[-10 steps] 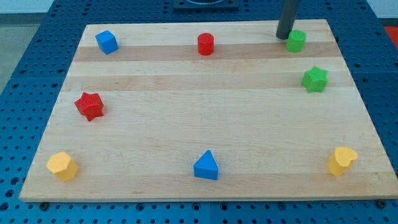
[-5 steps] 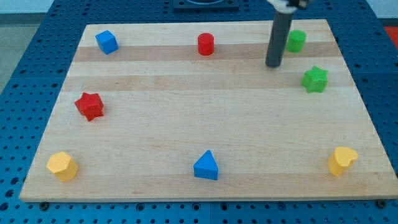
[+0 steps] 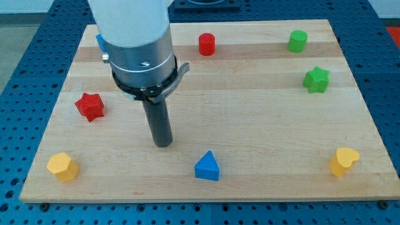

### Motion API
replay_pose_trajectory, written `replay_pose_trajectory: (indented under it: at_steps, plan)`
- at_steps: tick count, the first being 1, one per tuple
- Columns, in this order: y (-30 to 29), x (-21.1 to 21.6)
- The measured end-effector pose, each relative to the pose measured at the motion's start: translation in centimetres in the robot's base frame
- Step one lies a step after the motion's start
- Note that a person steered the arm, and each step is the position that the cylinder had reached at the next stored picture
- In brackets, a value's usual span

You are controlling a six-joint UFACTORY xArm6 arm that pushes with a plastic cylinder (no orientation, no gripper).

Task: Move your arm to the bottom of the red star

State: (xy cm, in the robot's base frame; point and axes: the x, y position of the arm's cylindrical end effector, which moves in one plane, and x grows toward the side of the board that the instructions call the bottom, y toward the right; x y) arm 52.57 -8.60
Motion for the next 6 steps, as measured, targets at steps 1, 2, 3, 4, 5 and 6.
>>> replay_pose_trajectory:
  at_steps: [1, 2, 3, 4, 5, 6]
  plan:
    - [-7.1, -0.1]
    - [-9.5, -0.2]
    - [-11.2, -0.3]
    - [-13.4, -0.9]
    - [-13.4, -1.1]
    - [-14.7, -4.0]
